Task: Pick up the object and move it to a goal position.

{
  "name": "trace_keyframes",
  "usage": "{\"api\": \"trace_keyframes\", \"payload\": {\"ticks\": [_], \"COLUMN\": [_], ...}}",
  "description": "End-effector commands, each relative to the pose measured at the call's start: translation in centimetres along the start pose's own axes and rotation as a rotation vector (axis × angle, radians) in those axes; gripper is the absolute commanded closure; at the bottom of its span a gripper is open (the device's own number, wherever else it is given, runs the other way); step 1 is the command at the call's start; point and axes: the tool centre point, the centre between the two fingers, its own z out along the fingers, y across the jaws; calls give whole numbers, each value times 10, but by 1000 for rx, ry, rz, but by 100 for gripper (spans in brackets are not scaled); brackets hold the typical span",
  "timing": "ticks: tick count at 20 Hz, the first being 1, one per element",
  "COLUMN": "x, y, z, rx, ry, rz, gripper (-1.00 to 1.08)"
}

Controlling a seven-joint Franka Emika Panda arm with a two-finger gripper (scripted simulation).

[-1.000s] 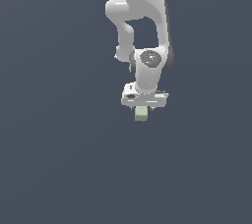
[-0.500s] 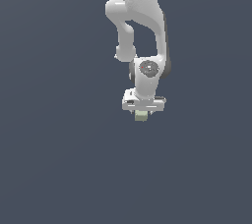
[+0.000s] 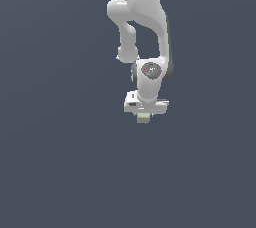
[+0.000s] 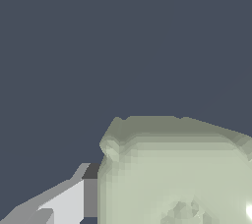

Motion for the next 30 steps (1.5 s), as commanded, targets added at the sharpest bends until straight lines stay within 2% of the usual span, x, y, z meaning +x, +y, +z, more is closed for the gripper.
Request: {"api": "trace_keyframes", "payload": {"ticks": [1,8,15,22,30], "x": [0,-1,-6,-15,-27], "y": [0,-1,-5,-14,-29], "z": [1,-6,-37,-94,-183], "rx": [0,0,0,0,-1], "ry": [0,0,0,0,0], "rz": [1,1,1,1,0], "gripper": [108,108,108,108,108]}}
